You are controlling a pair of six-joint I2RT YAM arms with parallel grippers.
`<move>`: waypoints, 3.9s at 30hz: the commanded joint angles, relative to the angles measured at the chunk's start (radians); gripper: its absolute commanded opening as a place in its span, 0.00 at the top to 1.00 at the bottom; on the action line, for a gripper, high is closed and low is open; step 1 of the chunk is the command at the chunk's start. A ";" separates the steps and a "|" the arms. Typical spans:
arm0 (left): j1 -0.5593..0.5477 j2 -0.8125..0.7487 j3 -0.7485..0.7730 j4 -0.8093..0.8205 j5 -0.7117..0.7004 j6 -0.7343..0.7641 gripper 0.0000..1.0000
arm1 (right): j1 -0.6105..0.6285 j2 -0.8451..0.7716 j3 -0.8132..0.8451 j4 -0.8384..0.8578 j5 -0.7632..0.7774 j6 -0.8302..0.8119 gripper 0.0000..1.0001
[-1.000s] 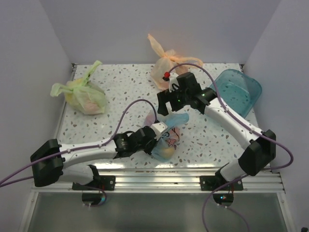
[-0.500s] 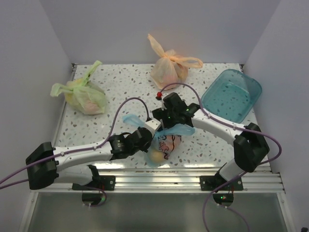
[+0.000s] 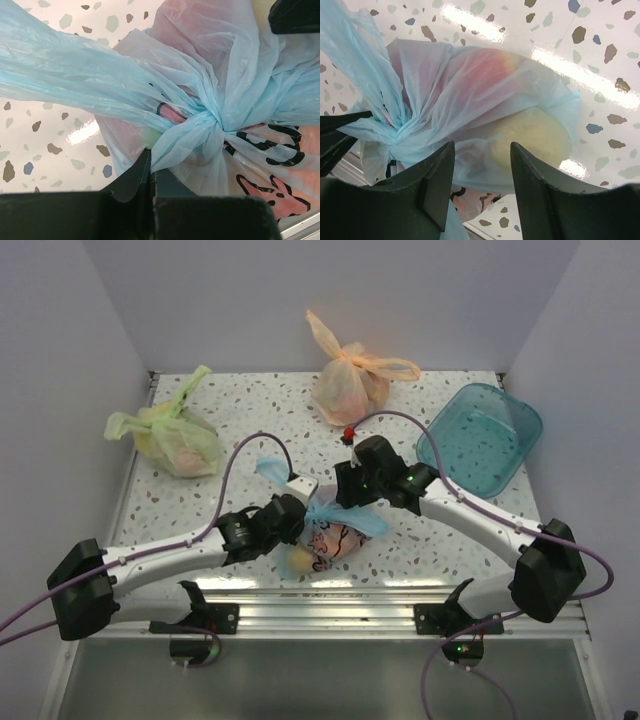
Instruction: Untie the knot of the plastic bag and take out the fruit
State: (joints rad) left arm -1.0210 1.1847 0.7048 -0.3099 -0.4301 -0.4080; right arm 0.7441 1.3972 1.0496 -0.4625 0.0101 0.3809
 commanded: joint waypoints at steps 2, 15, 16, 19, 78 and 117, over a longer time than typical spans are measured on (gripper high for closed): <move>0.019 -0.028 0.028 -0.014 -0.059 0.043 1.00 | -0.006 -0.036 0.004 0.016 -0.007 -0.055 0.45; 0.021 -0.066 0.028 0.078 0.043 0.172 0.97 | -0.006 0.009 0.018 0.048 -0.145 -0.355 0.10; 0.021 -0.069 0.021 0.092 0.054 0.175 0.97 | -0.006 0.013 0.020 0.057 -0.160 -0.370 0.09; 0.021 -0.071 0.013 0.110 0.086 0.187 0.96 | -0.006 0.031 0.021 0.088 -0.188 -0.413 0.08; 0.173 0.023 0.200 -0.147 0.047 -0.347 0.20 | -0.089 -0.343 -0.264 0.108 0.041 0.023 1.00; 0.447 -0.045 0.217 -0.024 0.287 -0.011 1.00 | 0.049 -0.193 0.154 -0.182 -0.064 -0.473 0.35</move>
State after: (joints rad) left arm -0.5827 1.1625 0.8879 -0.3817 -0.1833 -0.4370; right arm 0.7490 1.1416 1.1473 -0.6132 0.0322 0.0315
